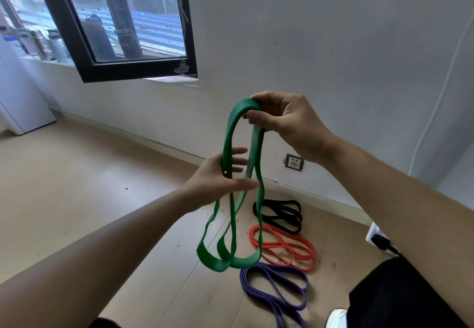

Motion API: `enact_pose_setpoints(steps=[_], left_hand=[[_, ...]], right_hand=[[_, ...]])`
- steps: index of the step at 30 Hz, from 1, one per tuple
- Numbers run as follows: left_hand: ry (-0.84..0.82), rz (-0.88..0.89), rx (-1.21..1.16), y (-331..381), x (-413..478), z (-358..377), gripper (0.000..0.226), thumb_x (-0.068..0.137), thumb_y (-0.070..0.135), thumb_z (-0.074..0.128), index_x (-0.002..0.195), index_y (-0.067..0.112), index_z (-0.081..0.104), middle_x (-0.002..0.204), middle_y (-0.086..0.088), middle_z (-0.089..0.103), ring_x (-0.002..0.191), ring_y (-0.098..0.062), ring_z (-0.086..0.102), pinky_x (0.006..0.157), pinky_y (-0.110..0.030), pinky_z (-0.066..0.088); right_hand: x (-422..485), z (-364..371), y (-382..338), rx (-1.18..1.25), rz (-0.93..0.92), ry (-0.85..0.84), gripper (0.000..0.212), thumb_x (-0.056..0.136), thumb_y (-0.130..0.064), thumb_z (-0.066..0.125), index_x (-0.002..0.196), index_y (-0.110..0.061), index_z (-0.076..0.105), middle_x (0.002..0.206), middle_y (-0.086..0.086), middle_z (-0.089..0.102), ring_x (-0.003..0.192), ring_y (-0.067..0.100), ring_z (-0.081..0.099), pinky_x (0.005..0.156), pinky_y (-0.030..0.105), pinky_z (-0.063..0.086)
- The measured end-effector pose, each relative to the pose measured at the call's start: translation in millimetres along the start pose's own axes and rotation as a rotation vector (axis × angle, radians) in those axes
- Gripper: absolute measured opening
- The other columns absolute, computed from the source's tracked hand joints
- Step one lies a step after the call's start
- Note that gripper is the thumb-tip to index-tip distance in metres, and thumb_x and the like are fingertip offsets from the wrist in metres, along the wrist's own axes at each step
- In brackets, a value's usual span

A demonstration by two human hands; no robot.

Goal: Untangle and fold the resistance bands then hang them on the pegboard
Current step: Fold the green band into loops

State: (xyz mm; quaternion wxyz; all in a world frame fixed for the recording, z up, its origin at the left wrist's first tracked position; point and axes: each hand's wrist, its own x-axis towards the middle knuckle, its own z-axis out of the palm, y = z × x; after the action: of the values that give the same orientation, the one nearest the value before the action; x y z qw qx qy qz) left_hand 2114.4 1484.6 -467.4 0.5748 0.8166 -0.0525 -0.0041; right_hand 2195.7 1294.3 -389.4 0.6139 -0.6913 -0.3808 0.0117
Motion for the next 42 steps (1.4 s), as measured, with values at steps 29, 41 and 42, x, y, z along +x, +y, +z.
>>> enact_pose_setpoints(steps=[29, 41, 42], left_hand=[[0.132, 0.001, 0.098, 3, 11, -2, 0.042, 0.067, 0.032, 0.089, 0.102, 0.017, 0.07, 0.091, -0.015, 0.071, 0.089, -0.036, 0.072, 0.078, -0.046, 0.063], [0.088, 0.008, -0.191, 12, -6, -44, 0.057, 0.06, 0.028, 0.095, 0.11, 0.013, 0.074, 0.089, -0.009, 0.072, 0.082, -0.02, 0.068, 0.075, -0.024, 0.058], [0.114, 0.011, -0.219, 14, -5, -45, 0.065, 0.052, 0.035, 0.097, 0.109, 0.015, 0.076, 0.089, -0.007, 0.073, 0.081, -0.018, 0.069, 0.074, -0.024, 0.059]], right_hand=[[-1, -48, 29, 0.619, 0.288, 0.08, 0.04, 0.1, -0.009, 0.055, 0.135, 0.009, 0.051, 0.112, 0.019, 0.063, 0.113, 0.033, 0.061, 0.093, 0.044, 0.058], [-12, -56, 48, 0.23, 0.503, -0.199, 0.042, 0.094, 0.005, 0.06, 0.134, -0.007, 0.055, 0.13, 0.025, 0.062, 0.118, 0.038, 0.065, 0.094, 0.047, 0.058], [-12, -54, 51, 0.156, 0.505, -0.233, 0.043, 0.094, 0.006, 0.061, 0.134, -0.009, 0.054, 0.128, 0.024, 0.063, 0.117, 0.037, 0.066, 0.095, 0.048, 0.058]])
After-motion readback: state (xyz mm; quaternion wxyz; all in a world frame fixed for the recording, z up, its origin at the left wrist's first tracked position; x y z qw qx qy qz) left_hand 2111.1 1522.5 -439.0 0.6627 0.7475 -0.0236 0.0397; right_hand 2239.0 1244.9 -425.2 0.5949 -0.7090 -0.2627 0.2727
